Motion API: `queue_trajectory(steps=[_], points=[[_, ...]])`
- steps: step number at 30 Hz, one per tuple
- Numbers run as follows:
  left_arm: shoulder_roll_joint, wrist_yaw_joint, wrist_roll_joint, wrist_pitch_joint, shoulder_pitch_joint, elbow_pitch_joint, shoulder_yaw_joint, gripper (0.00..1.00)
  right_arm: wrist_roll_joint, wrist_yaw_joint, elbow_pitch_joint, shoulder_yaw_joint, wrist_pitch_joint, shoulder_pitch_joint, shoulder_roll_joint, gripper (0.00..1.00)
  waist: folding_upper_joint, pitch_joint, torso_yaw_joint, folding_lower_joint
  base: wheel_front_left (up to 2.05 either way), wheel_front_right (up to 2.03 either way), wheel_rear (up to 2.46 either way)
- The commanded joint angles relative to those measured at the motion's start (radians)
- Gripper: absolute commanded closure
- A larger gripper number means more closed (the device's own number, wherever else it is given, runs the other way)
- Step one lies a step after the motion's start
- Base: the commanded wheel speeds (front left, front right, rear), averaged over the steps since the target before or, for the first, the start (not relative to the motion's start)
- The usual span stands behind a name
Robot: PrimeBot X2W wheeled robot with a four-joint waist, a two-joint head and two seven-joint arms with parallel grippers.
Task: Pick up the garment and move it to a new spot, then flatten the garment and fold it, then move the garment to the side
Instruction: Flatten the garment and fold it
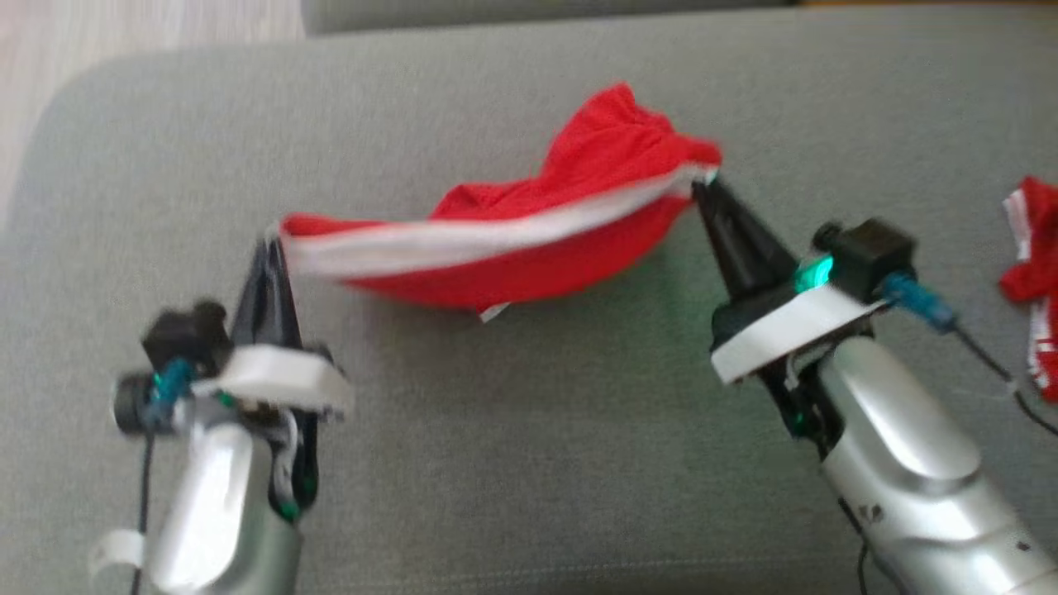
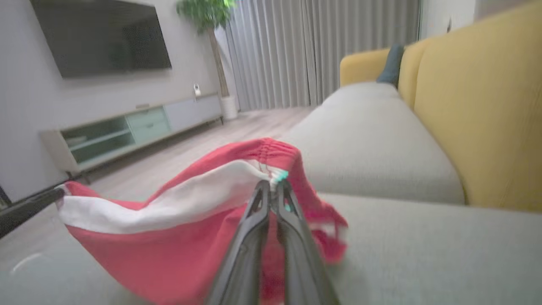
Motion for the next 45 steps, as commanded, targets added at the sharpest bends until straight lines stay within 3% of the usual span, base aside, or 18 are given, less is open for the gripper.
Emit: queue_trajectory(steps=[1,10,14,20,25,30,35,45], points=[[0.016,-0.011,0.018,-0.012,-0.071,-0.060,0.039,1.00,0.008,0.007,-0.072,-0.004,-0.014,-0.012,0.000,1.00,0.0000,-0.055,-0.025,0.0000,0.00,0.00,0.00],[0.091,-0.070,0.091,-0.006,-0.256,-0.214,0.056,1.00,0.079,0.007,-0.282,-0.073,-0.001,-0.136,-0.090,1.00,0.0000,-0.121,-0.039,0.0000,0.00,0.00,0.00],[0.123,-0.083,0.115,0.081,-0.377,-0.222,0.039,1.00,0.086,0.007,-0.301,-0.099,0.046,-0.220,-0.125,1.00,0.0000,-0.082,-0.025,0.0000,0.00,0.00,0.00],[0.129,-0.070,0.146,0.183,-0.559,-0.124,0.018,1.00,0.064,0.007,-0.184,-0.097,0.079,-0.386,-0.126,1.00,0.0000,0.037,-0.019,0.0000,0.00,0.00,0.00],[0.137,-0.019,0.180,0.092,-0.745,-0.012,0.032,1.00,-0.020,0.007,0.004,-0.120,0.007,-0.586,-0.093,1.00,0.0000,0.111,-0.023,0.0000,0.00,0.00,0.00],[0.125,0.008,0.182,0.017,-0.828,0.037,0.037,1.00,-0.085,0.007,0.052,-0.200,-0.013,-0.667,-0.071,1.00,0.0000,0.122,-0.017,0.0000,0.00,0.00,0.00],[0.089,0.000,0.142,-0.006,-0.705,0.134,0.031,1.00,-0.127,0.007,0.077,-0.199,-0.013,-0.532,-0.056,1.00,0.0000,0.091,-0.009,0.0000,0.00,0.00,0.00],[0.024,-0.001,0.024,-0.012,-0.205,0.213,0.056,1.00,-0.040,0.007,0.161,-0.084,-0.014,-0.146,0.003,1.00,0.0000,0.041,-0.039,0.0000,0.00,0.00,0.00]])
